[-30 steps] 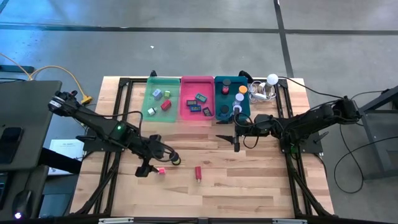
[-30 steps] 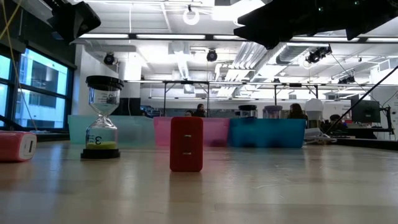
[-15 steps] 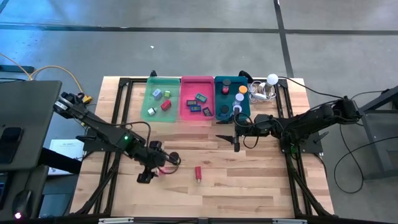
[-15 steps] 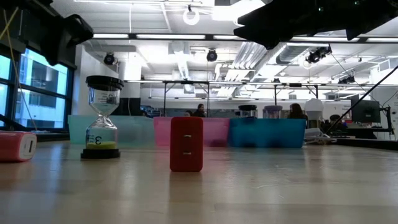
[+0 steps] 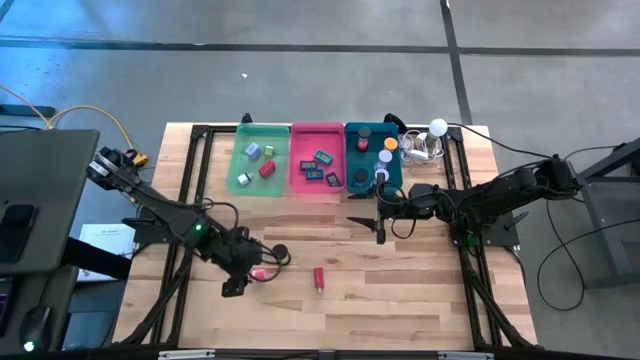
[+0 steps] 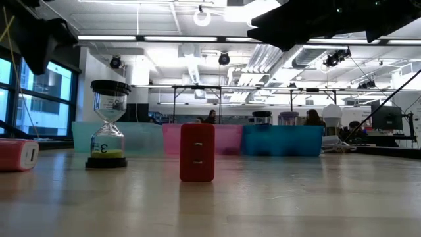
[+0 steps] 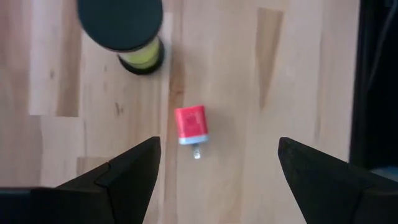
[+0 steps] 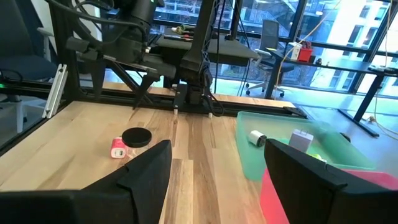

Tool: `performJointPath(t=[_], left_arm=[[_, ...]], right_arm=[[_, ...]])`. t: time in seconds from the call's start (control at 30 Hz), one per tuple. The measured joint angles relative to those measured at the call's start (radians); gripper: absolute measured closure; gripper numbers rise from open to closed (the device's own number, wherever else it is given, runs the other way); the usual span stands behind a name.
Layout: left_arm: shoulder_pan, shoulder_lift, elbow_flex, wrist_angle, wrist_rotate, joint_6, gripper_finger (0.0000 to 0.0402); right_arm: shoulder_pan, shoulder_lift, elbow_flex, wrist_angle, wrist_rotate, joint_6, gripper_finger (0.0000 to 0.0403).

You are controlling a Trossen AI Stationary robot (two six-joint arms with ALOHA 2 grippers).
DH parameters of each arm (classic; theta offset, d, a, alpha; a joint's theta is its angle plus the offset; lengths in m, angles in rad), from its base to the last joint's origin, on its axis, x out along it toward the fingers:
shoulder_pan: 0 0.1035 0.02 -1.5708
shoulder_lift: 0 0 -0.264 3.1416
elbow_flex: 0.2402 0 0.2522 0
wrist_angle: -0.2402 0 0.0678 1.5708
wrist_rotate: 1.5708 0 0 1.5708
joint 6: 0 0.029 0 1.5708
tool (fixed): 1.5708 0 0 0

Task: Pick & Place Office items
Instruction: Put the pink white adapter into the green bin

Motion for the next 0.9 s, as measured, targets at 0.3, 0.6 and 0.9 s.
performJointPath(t=[0.3,0.6,0.9], left_arm=[[-0.062,0.064,0.0,0.0,-0.155,-0.058,0.0084],[-0.092,0.199,0.0,0.006,-0.128,-0.216,0.0084],[-0.091,0.239,0.0,0.056,-0.154,-0.258,0.0084]], right_arm=[[0.0,0.0,0.0,-0.002,0.0,-0.023,0.0155],[0.0,0.0,0.0,-0.02,-0.086,0.003,0.0155],[0.0,0.0,0.0,-0.02,-0.109,0.004,0.0155]])
